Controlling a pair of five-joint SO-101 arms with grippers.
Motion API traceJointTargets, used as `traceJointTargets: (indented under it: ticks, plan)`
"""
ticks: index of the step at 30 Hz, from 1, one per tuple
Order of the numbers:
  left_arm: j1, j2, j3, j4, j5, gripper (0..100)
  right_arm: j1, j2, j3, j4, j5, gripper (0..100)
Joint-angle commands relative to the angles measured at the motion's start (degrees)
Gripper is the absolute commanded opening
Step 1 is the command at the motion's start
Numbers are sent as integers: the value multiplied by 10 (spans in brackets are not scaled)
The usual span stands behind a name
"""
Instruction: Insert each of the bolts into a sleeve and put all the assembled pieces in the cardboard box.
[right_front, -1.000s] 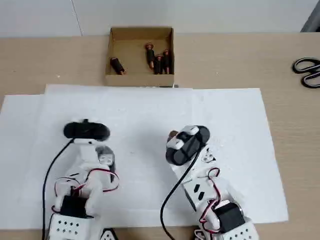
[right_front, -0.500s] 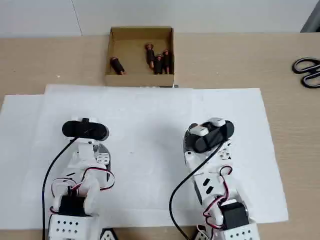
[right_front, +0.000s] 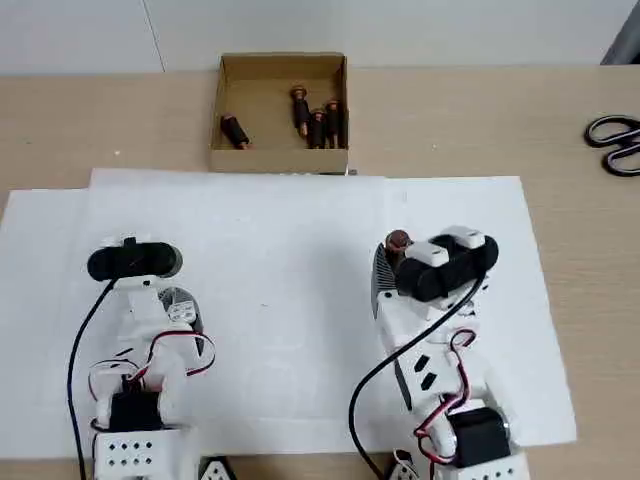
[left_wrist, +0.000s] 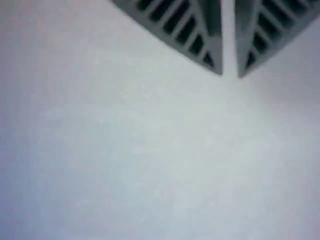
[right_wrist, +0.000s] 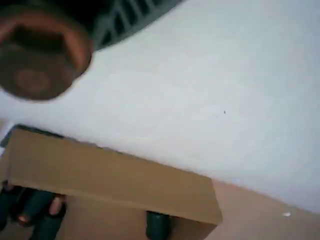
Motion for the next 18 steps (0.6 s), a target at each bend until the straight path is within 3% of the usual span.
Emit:
traceJointTargets:
  ticks: [1, 18]
  plan:
    - [-2, -5, -3, -11, 1, 6, 2, 77, -91, -26, -6, 2]
    - [-5, -5, -3, -11, 3, 6, 4, 660, -419, -273, -6, 2]
